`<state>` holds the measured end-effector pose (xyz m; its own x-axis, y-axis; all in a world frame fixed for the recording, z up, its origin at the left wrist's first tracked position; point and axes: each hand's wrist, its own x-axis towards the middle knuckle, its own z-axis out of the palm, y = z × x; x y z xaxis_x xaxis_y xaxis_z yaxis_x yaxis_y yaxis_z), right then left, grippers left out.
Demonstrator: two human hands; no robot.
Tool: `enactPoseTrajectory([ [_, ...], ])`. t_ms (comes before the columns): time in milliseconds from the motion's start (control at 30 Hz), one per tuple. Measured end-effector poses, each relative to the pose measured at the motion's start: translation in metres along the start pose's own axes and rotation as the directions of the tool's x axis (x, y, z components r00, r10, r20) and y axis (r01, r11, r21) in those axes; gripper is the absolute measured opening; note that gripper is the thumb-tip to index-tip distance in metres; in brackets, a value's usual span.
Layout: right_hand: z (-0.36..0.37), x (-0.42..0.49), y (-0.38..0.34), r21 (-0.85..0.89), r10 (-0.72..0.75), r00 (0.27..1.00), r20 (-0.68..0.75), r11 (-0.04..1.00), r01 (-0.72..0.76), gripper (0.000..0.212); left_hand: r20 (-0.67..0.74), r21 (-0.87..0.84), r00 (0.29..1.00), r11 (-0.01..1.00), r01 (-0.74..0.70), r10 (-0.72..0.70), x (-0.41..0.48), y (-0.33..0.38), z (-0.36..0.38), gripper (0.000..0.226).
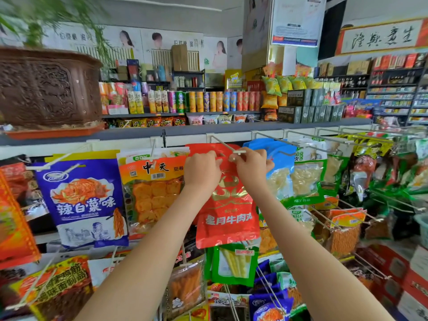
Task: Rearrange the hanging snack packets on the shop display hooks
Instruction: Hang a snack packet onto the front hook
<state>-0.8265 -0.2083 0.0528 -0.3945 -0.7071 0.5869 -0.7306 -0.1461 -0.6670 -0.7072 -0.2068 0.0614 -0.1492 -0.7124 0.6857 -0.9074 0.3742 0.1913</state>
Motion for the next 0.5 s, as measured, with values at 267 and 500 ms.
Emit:
enactPoseTrajectory([
  [267, 0.028, -0.047, -0.002, -0.025, -0.154, 0.93, -0.334, 0.988, 0.155, 0.02, -0.181, 0.203, 0.971, 0.972, -0.12, 0.157, -0.039, -0.065, 0.005, 0.044],
  [500, 0.085, -0.078, -0.044, 0.222, -0.543, 0.84, 0.006, 0.82, 0.528, 0.05, -0.172, 0.277, 0.955, 0.942, -0.19, 0.243, -0.069, -0.128, -0.007, 0.048],
])
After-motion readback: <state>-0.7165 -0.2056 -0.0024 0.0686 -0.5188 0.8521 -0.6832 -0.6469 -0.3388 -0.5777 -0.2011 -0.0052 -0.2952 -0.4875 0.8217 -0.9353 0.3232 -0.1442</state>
